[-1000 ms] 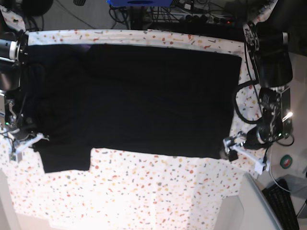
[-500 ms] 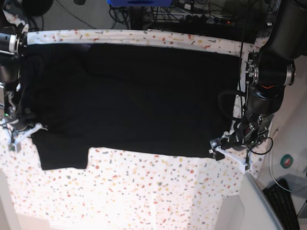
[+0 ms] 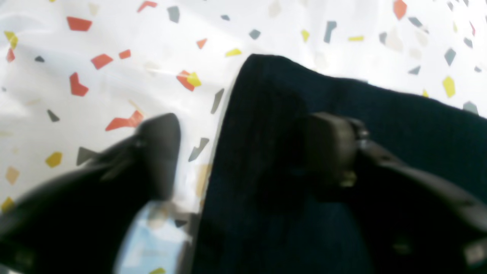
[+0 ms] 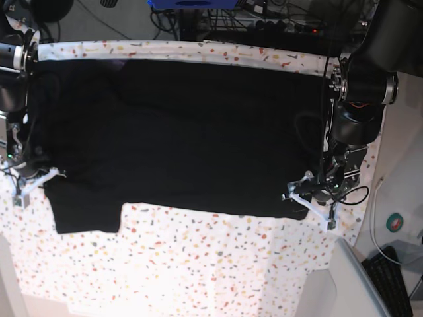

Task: Layout the t-shirt on the table in an organized manner, then fold the t-shirt properly
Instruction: 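Grasp the hem corners with both grippers, then fold the hem up toward the collar edge with both grippers, then release the hem and reposition both grippers at the folded edge, then grasp the folded strip's edge with both grippers and pull it flat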

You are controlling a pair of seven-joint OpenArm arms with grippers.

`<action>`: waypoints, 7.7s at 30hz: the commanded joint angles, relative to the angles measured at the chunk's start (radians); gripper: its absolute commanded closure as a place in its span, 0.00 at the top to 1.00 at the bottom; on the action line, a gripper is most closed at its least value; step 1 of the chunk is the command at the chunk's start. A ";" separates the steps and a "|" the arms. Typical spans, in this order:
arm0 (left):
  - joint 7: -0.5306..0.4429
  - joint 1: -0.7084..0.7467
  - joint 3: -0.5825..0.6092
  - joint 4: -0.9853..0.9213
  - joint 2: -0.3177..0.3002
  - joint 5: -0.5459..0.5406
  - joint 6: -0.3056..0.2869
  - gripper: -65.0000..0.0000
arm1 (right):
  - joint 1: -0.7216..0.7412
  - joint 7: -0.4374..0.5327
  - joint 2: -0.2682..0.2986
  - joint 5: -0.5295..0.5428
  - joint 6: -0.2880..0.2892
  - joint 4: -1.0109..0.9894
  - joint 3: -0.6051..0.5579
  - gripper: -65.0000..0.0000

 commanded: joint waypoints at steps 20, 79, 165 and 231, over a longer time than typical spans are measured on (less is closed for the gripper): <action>0.155 0.254 -0.070 0.544 -0.046 -0.012 -0.014 0.00 | -0.028 0.026 0.019 0.007 -0.002 0.198 0.003 0.00; 0.317 0.639 -0.168 0.973 -0.138 -0.225 -0.015 0.00 | -0.507 -0.271 -0.004 0.012 -0.002 0.763 0.143 0.00; 0.317 1.046 -0.610 1.233 -0.020 -0.225 -0.015 0.00 | -0.740 -0.628 -0.277 0.012 -0.002 1.279 0.175 0.00; 0.317 0.770 -0.302 1.237 -0.012 -0.031 -0.015 0.00 | -0.558 -0.475 -0.216 0.012 -0.002 1.028 0.322 0.00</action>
